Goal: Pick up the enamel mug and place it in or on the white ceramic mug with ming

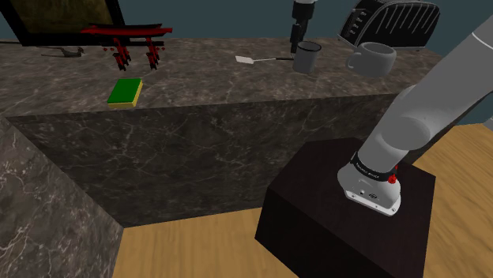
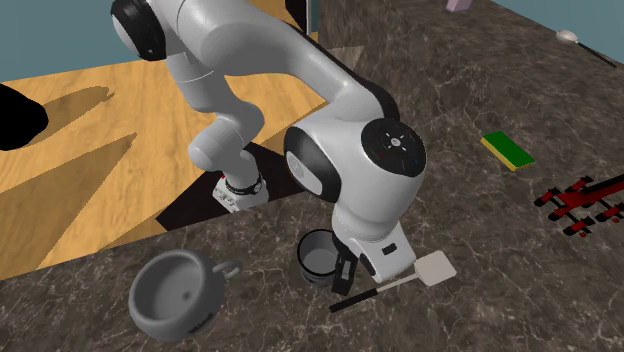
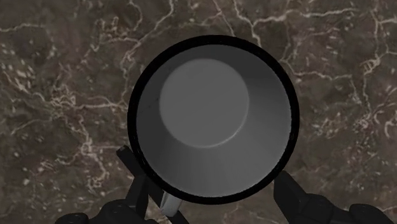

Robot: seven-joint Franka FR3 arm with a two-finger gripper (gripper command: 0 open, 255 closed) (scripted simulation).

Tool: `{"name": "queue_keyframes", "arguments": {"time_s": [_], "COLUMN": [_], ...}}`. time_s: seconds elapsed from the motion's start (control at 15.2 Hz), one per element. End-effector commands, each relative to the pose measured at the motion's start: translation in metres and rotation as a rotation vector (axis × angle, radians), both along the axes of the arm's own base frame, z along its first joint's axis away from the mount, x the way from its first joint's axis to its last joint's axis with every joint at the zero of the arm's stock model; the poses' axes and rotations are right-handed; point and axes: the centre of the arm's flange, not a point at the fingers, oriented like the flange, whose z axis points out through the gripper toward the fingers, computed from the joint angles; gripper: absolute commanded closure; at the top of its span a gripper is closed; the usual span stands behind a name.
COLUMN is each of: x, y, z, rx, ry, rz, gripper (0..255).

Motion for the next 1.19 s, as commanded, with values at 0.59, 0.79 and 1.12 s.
{"name": "queue_keyframes", "arguments": {"time_s": [0.59, 0.79, 1.12], "x": [0.000, 0.000, 0.000], "y": [0.000, 0.000, 0.000], "z": [-0.001, -0.001, 0.009], "rx": [0.000, 0.000, 0.000], "ry": [0.000, 0.000, 0.000], "rz": [0.000, 0.000, 0.000], "gripper": [255, 255, 255]}}
